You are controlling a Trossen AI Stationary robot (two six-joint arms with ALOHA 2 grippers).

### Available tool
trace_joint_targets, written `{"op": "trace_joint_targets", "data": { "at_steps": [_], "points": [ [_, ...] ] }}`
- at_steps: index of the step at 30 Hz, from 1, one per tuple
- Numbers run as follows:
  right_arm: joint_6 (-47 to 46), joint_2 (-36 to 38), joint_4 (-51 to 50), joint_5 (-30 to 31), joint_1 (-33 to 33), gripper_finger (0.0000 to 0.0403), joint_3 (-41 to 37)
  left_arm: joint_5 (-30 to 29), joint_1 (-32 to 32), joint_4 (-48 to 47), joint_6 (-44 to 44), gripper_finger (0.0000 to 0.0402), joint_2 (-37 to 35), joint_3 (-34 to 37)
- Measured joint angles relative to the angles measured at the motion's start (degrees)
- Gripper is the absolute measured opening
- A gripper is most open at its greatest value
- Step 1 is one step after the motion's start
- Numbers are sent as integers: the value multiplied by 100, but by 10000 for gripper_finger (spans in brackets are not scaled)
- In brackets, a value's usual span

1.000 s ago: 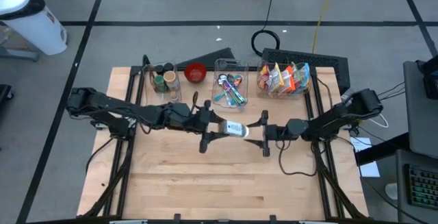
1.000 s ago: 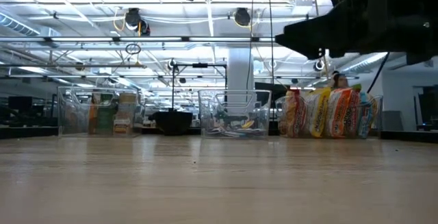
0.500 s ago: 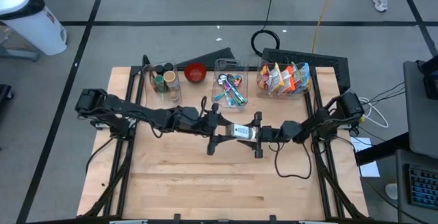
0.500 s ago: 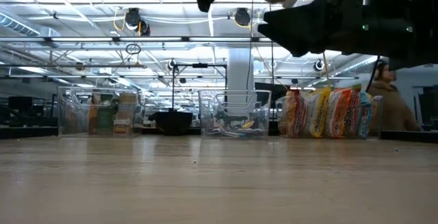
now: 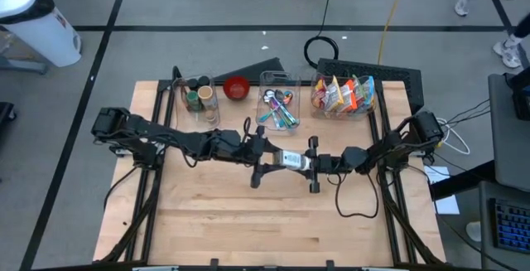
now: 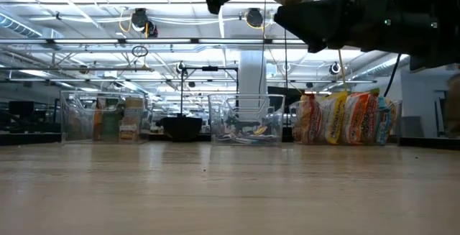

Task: Pick & Place Food Item
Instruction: Put the white seasoning bottle into the left transparent bin

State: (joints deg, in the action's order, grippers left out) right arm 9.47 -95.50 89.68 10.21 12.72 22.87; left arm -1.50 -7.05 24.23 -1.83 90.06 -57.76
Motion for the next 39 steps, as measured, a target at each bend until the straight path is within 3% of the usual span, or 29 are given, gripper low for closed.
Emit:
{"op": "trace_joint_targets", "data": {
  "at_steps": [7, 20, 39],
  "points": [
    [161, 21, -11, 36, 96, 107, 0, 39, -5, -140, 70, 205, -2, -7],
    [46, 491, -33, 49, 58, 175, -7, -41, 0, -415, 153, 205, -9, -11],
    [37, 713, -255, 44, 58, 140, -11, -87, -4, -1130, 51, 204, -9, -9]
  ]
}}
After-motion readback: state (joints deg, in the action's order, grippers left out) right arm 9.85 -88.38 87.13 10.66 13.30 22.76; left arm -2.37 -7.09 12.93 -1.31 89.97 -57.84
